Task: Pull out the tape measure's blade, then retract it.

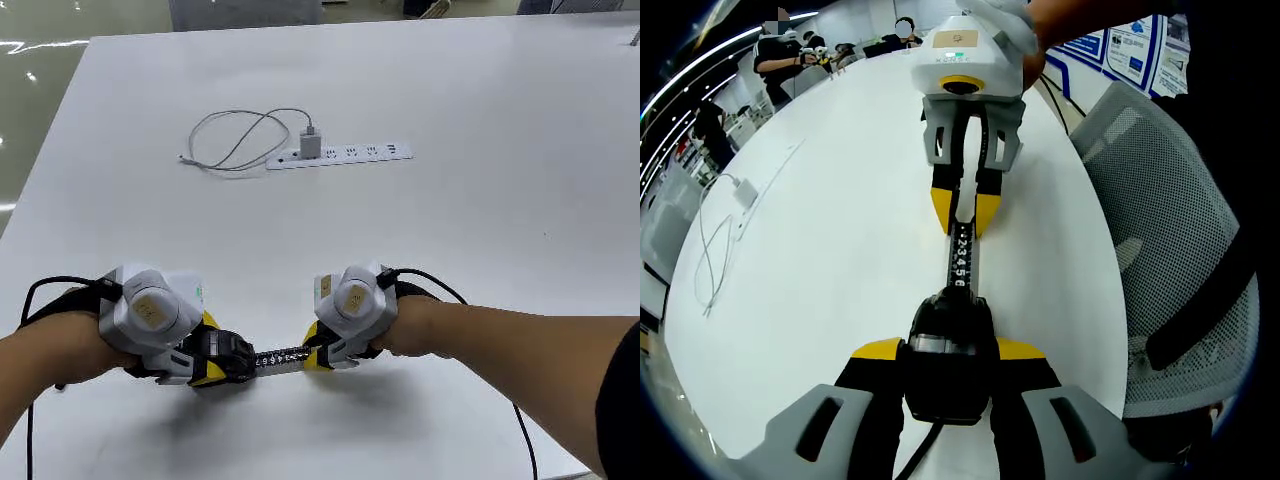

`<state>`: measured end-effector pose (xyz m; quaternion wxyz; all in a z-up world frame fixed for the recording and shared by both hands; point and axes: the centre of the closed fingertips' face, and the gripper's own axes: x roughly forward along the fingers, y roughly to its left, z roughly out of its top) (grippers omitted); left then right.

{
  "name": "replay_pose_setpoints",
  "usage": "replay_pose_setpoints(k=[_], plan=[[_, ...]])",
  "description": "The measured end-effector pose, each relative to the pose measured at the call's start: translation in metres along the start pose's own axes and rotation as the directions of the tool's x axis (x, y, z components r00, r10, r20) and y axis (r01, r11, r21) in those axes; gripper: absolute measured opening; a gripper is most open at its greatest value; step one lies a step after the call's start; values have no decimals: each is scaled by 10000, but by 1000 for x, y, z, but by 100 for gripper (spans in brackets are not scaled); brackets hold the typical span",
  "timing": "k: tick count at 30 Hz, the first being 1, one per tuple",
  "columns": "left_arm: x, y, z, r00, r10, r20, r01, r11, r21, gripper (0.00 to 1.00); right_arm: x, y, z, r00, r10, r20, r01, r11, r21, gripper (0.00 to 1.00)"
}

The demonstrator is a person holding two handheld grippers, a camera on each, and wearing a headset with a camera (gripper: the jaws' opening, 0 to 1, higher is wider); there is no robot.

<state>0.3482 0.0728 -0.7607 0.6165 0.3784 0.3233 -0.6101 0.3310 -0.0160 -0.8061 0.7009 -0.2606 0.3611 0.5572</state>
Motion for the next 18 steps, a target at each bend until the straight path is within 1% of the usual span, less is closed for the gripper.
replay_pose_setpoints(k=[7, 11, 18], plan=[[0, 1, 0, 10000, -36, -31, 36, 10000, 12, 28, -2, -1, -2, 10000, -1, -76, 1, 10000, -11, 9], [1, 1, -1, 9999, -46, -130, 47, 10000, 75, 28, -2, -1, -3, 9999, 17, -120, -18, 10000, -32, 9], [0, 1, -1, 9999, -42, -94, 43, 10000, 59, 28, -5, -2, -7, 9999, -16, -158, 17, 10000, 33, 9]])
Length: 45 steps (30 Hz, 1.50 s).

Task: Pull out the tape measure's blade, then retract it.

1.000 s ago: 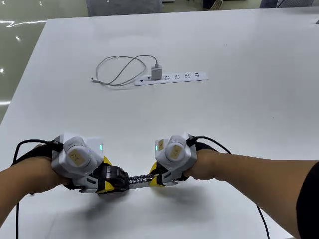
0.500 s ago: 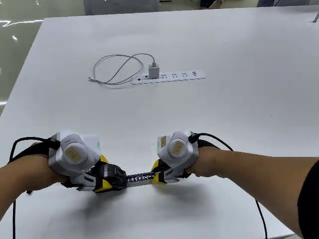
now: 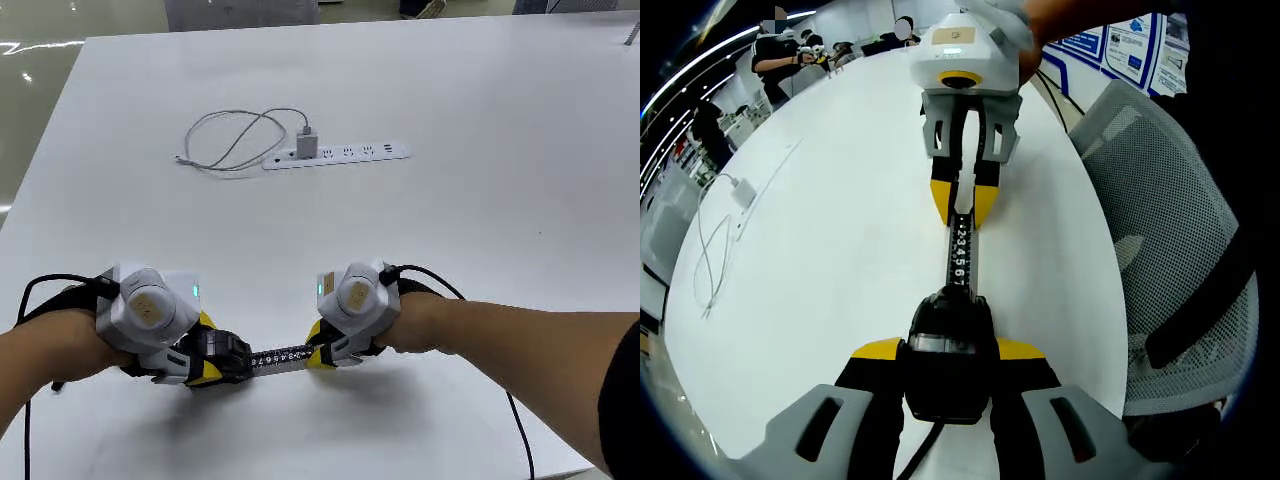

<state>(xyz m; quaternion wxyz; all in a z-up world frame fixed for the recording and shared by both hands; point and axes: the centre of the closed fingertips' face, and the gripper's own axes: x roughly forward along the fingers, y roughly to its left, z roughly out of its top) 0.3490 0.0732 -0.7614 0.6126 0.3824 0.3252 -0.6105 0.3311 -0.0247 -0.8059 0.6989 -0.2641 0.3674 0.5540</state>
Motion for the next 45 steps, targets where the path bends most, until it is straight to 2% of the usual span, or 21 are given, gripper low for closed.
replay_pose_setpoints(k=[18, 45], plan=[[0, 0, 0, 10000, -21, 34, 21, 10000, -21, 28, -11, -2, -15, 9998, 3, -195, -1, 9999, 109, 9], [0, 0, 0, 10000, 65, 6, -65, 9999, -81, 28, -18, -3, -24, 9998, 50, -190, -45, 9996, 279, 9]])
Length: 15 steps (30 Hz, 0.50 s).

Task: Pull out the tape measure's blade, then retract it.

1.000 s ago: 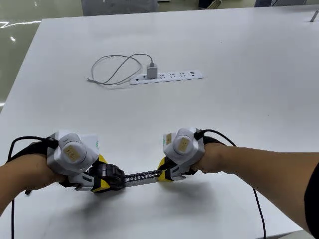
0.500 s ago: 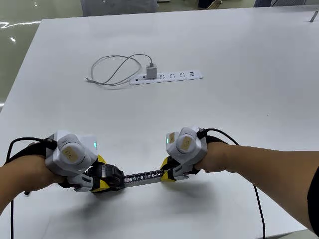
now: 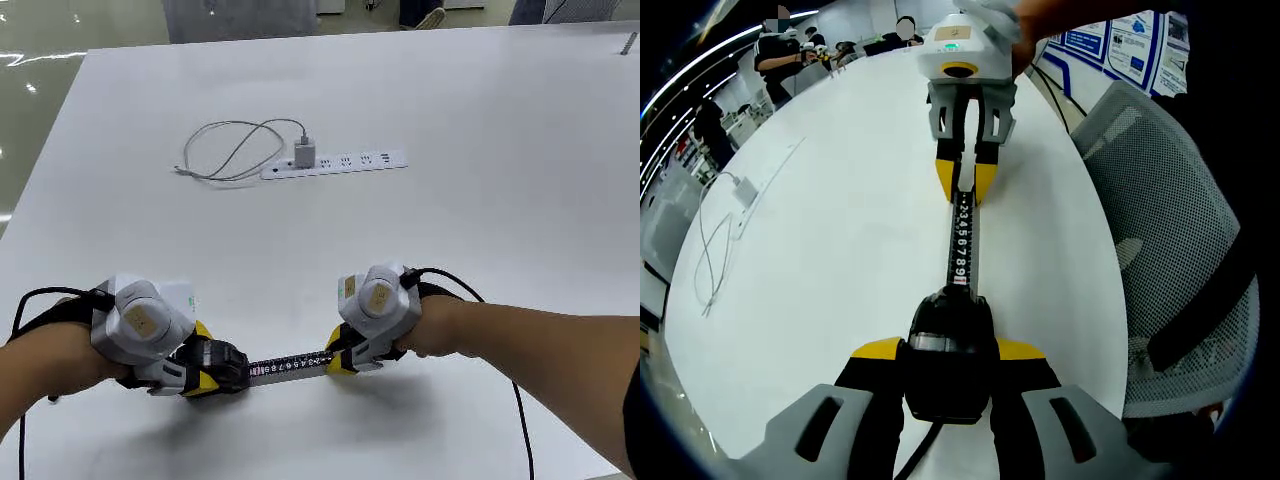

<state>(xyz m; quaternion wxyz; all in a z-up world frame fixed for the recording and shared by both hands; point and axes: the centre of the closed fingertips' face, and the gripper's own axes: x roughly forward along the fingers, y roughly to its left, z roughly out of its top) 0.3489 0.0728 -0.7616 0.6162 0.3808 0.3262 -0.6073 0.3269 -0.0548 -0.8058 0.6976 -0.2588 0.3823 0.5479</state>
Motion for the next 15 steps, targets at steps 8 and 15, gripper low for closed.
replay_pose_setpoints(k=[8, 15], plan=[[0, 0, 0, 10000, 9, -27, -9, 10000, 9, 28, -2, 0, -2, 10000, -3, -23, 3, 9999, -168, 9], [0, 0, 0, 10000, 17, -28, -17, 10000, 5, 28, -5, 0, -7, 9999, -54, -90, 53, 9998, -188, 9]])
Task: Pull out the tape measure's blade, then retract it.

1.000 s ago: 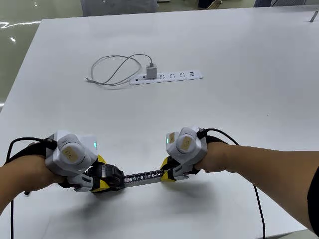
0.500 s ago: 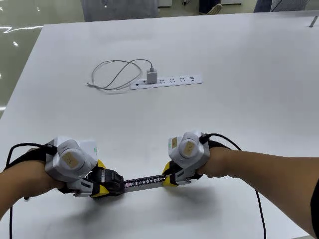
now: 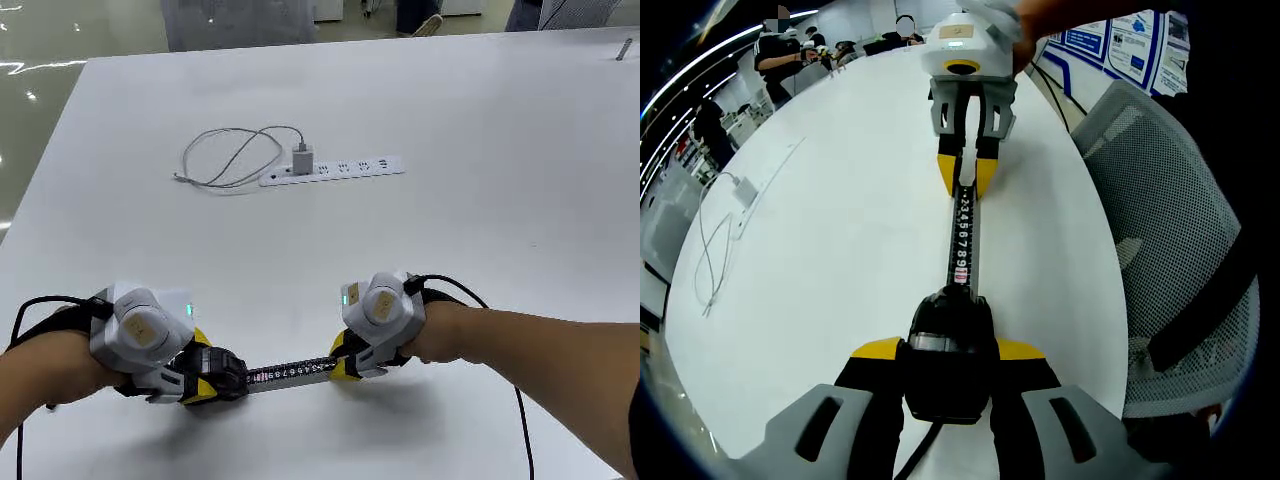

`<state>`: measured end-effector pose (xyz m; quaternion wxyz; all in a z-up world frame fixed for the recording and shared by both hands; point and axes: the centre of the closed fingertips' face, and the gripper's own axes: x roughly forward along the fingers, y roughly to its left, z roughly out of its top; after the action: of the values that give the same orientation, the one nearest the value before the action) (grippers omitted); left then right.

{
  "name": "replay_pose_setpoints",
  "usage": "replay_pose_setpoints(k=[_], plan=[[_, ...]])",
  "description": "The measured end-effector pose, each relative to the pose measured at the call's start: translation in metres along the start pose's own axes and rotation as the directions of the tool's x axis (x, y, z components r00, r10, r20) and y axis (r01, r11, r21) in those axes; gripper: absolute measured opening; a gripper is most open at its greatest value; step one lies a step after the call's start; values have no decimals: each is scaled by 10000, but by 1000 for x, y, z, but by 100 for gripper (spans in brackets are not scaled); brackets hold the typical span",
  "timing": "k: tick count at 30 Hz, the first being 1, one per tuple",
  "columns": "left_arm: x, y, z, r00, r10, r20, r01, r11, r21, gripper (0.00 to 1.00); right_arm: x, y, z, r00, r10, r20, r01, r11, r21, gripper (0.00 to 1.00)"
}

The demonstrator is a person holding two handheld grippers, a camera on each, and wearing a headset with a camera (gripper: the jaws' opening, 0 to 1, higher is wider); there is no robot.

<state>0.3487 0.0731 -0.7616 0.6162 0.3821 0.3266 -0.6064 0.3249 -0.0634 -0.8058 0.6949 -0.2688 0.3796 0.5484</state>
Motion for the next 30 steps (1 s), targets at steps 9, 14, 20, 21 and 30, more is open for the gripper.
replay_pose_setpoints(k=[9, 14, 20, 21, 30], plan=[[0, 0, 0, 10000, 27, 26, -27, 10000, -13, 28, -4, -2, -6, 10000, -22, -93, 22, 10000, -26, 9], [0, 0, 0, 10000, 39, 21, -39, 10000, -22, 28, -6, -2, -9, 9999, -25, -120, 24, 10000, -85, 9], [0, 0, 0, 10000, 45, 11, -45, 10000, -20, 28, -9, -3, -12, 9999, -33, -133, 32, 10000, -60, 9], [0, 0, 0, 10000, 44, 11, -44, 10000, -19, 28, -9, -3, -12, 9999, -34, -147, 33, 10000, -70, 9], [0, 0, 0, 10000, 75, -6, -75, 10000, -35, 28, -13, -3, -18, 9998, -31, -213, 30, 10000, -20, 9]])
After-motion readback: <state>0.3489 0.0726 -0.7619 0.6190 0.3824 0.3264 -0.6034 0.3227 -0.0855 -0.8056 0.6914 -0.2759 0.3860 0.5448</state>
